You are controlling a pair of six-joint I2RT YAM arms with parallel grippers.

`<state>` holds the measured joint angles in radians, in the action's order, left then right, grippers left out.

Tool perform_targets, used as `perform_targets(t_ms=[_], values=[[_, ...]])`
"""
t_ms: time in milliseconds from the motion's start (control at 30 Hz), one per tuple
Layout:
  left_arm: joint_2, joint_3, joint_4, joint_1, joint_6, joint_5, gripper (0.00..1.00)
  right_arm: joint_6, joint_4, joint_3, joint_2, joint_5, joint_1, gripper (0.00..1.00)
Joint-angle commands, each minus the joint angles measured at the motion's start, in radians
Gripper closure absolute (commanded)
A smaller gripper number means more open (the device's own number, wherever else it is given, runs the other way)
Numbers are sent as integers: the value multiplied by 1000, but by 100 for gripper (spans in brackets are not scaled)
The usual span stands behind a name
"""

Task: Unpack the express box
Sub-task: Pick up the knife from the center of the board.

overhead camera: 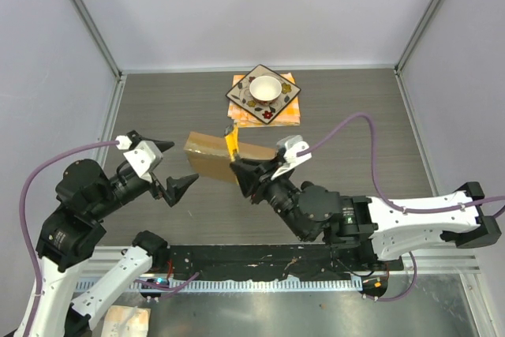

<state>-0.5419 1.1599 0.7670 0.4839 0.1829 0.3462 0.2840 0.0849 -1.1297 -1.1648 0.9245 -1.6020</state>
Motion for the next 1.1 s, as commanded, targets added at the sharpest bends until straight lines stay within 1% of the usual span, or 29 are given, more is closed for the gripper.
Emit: perform_targets(t_ms=[0,33,67,133,167,200,233,300,333,400,433,533,700,867,1000,1067], values=[[-30,49,-95,-5,-124,146,0,-162,218,4,-12,219,-3,95],[-32,47,-101,-5,-138,163,0,-178,263,11,-19,240,-1,95],[-32,44,-109,-5,-178,174,0,-198,368,19,-29,256,-4,95],[-30,26,-152,-5,-232,186,0,-246,473,41,-61,275,-13,96],[-30,20,-165,-5,-271,192,0,-256,560,41,-76,289,-16,96],[-35,6,-198,-5,-293,203,0,-314,610,35,-116,315,-21,96],[-38,0,-213,-5,-312,211,0,-353,732,34,-136,329,-35,96],[-44,-11,-248,-5,-342,223,0,-431,849,27,-171,344,-48,96],[-55,-12,-252,-5,-347,224,0,-503,957,21,-202,359,-59,96],[-62,-12,-249,-5,-356,232,0,-589,1065,7,-232,367,-70,96],[-66,-14,-242,-5,-359,253,0,-668,1158,-1,-260,370,-75,96],[-58,-37,-241,-5,-382,289,0,-730,1251,-28,-289,369,-82,96],[-35,-77,-238,-5,-381,333,0,-766,1300,-56,-314,346,-87,97],[-36,-94,-258,-5,-399,347,0,-708,1290,-59,-319,332,-85,97],[-73,-89,-310,-5,-473,407,8,-697,1293,-64,-341,326,-87,98],[-81,-94,-348,-5,-520,434,8,-701,1302,-70,-349,323,-88,98]])
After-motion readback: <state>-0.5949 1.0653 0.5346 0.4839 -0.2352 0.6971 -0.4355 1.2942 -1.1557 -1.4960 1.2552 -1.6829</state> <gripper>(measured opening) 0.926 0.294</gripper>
